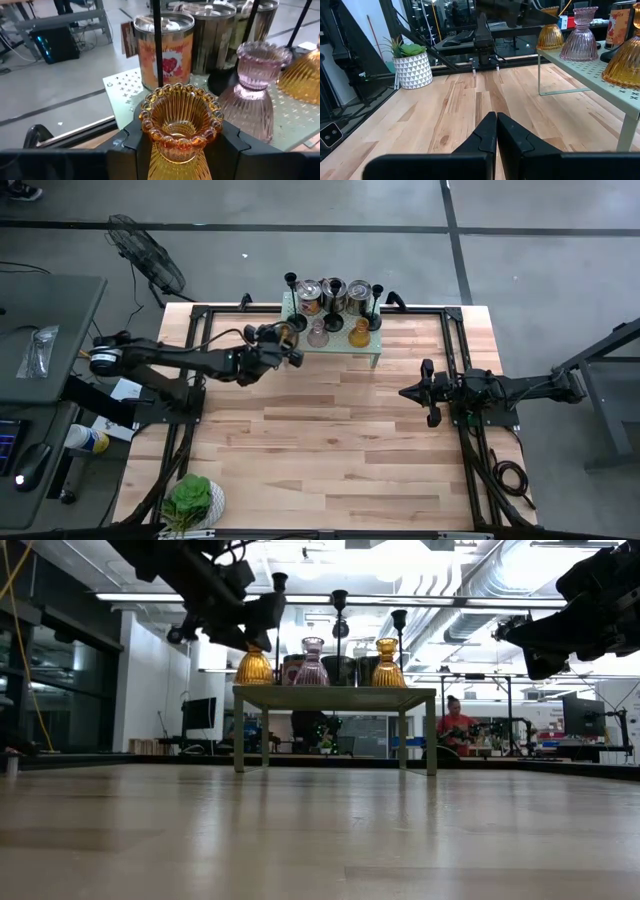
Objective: Pick & Place candle stick holders
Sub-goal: Put the yellow candle holder on the shelf
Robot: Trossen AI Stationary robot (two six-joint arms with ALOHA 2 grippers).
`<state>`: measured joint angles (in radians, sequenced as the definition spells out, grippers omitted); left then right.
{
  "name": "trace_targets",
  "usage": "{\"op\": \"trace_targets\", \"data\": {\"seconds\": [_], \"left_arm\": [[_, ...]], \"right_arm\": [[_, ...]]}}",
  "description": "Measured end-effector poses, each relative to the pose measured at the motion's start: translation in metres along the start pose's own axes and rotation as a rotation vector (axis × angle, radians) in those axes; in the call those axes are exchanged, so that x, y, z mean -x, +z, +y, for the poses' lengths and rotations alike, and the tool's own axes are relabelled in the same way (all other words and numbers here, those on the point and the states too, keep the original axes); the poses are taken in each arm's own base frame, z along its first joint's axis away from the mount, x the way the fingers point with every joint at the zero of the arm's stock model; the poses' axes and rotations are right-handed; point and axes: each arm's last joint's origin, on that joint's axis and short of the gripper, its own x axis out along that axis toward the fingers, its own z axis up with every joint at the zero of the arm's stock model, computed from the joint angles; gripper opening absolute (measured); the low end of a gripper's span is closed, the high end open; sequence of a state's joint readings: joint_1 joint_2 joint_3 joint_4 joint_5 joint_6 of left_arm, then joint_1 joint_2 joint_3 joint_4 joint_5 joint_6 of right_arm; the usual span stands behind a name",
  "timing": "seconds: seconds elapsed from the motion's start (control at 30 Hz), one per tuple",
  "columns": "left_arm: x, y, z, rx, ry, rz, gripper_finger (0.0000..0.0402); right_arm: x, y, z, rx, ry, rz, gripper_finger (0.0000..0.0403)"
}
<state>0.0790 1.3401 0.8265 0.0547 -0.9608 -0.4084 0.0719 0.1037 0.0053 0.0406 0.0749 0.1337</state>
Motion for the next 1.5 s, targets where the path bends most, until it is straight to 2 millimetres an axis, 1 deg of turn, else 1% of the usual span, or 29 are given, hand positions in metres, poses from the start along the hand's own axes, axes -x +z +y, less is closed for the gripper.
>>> {"op": "trace_targets", "data": {"seconds": [0.17,0.43,0.57,0.73,0.83,0.97,1.5], "left_arm": [[-0.010,-0.004,0.001,0.034,0.006,0.020,0.0136],[-0.013,-0.004,0.000,0.057,0.020,0.007,0.0136],[-0.015,0.000,0.001,0.054,0.025,0.009,0.0136],[-0.022,0.001,-0.003,0.044,0.032,0.015,0.0136],[-0.027,0.002,-0.010,0.036,0.012,0.022,0.0136],[-0.029,0.003,-0.012,0.021,0.034,0.016,0.0136],[-0.028,0.001,-0.011,0.003,0.064,0.018,0.0136]], "right_arm": [[0.000,0.000,0.000,0.000,0.000,0.000,0.0004],[0.000,0.000,0.000,0.000,0.000,0.000,0.0004],[0.000,0.000,0.000,0.000,0.000,0.000,0.0004],[0.000,0.000,0.000,0.000,0.000,0.000,0.0004],[0.000,0.000,0.000,0.000,0.000,0.000,0.0004],[0.000,0.000,0.000,0.000,0.000,0.000,0.0004],[0.000,0.000,0.000,0.000,0.000,0.000,0.0004]]}}
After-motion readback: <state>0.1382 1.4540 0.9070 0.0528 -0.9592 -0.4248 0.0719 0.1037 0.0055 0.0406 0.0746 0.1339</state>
